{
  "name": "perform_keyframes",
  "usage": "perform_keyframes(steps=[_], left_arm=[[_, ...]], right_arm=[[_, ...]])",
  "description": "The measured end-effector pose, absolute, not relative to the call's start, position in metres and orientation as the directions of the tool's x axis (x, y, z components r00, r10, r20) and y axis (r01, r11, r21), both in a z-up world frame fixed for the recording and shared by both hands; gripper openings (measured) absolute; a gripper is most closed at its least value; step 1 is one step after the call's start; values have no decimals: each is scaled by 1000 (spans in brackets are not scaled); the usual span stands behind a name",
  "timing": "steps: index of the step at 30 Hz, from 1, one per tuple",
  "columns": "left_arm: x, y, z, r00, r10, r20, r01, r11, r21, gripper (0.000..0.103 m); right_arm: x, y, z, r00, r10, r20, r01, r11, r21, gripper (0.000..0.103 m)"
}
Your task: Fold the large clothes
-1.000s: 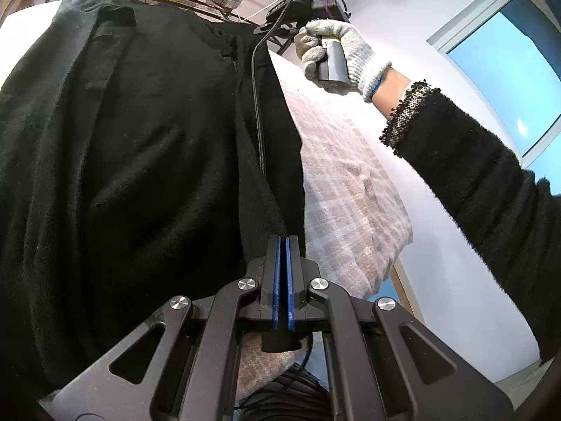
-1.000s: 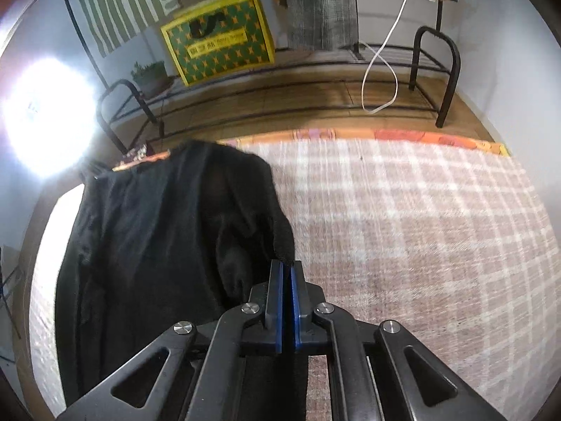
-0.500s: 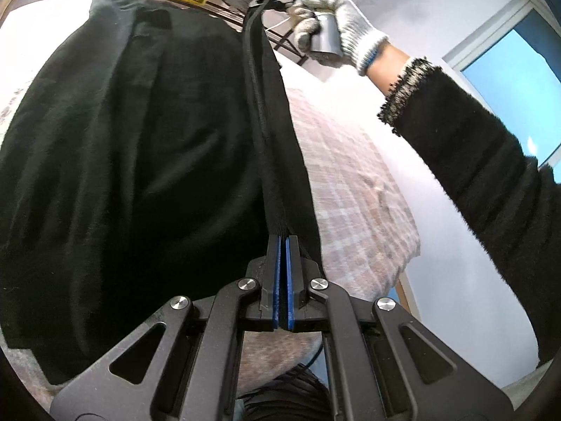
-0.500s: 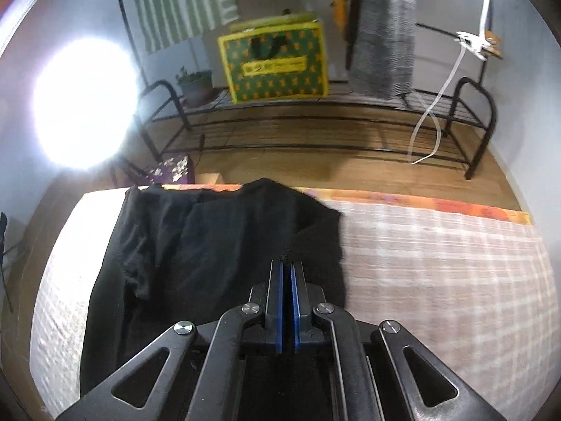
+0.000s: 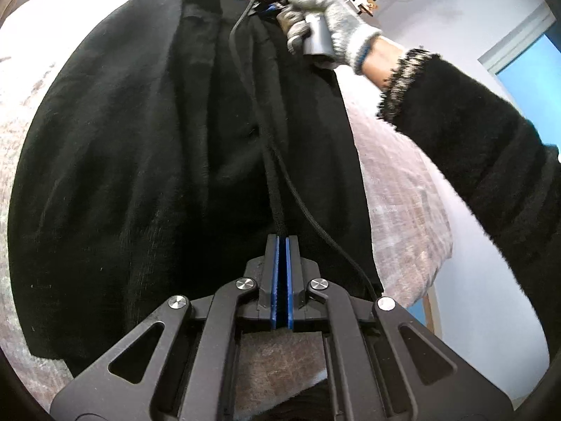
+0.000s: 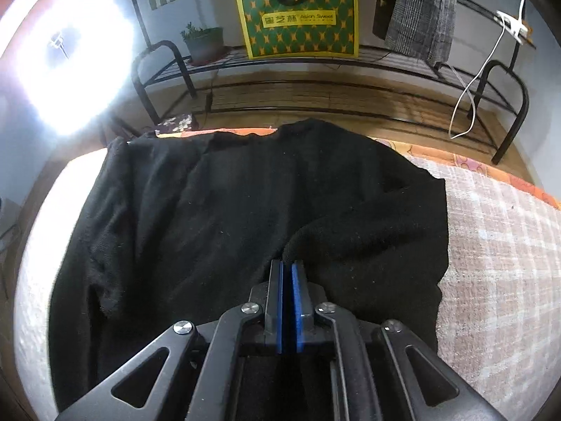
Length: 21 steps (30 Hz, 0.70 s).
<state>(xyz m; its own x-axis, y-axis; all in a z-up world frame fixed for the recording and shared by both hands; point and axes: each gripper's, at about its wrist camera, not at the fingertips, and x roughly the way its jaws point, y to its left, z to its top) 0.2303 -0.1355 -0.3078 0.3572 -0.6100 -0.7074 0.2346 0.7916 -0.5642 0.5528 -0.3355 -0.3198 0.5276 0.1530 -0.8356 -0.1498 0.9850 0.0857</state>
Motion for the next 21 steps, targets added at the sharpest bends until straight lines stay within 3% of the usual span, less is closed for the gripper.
perform_keyframes(steps=[4, 15, 16, 18, 20, 21], left_arm=[[228, -121, -299, 392, -584, -711, 213, 809, -548, 0], [188, -126, -261, 449, -606, -657, 382, 795, -472, 0], [185, -135, -259, 441, -607, -662, 409, 792, -454, 4], [180, -154, -260, 416, -609, -676, 456, 783, -424, 21], [178, -174, -263, 391, -600, -698, 485, 779, -398, 50], [179, -185, -264, 383, -589, -712, 496, 781, -379, 53]], right_arm=[[533, -351, -283, 582, 193, -790, -151, 980, 128, 28], [393, -442, -162, 701, 325, -635, -181, 942, 282, 35], [380, -451, -159, 702, 328, -632, -180, 940, 288, 36], [347, -472, -151, 707, 335, -623, -181, 937, 298, 40], [324, -488, -147, 714, 332, -617, -179, 938, 298, 45], [310, -499, -146, 718, 330, -613, -174, 938, 301, 49]])
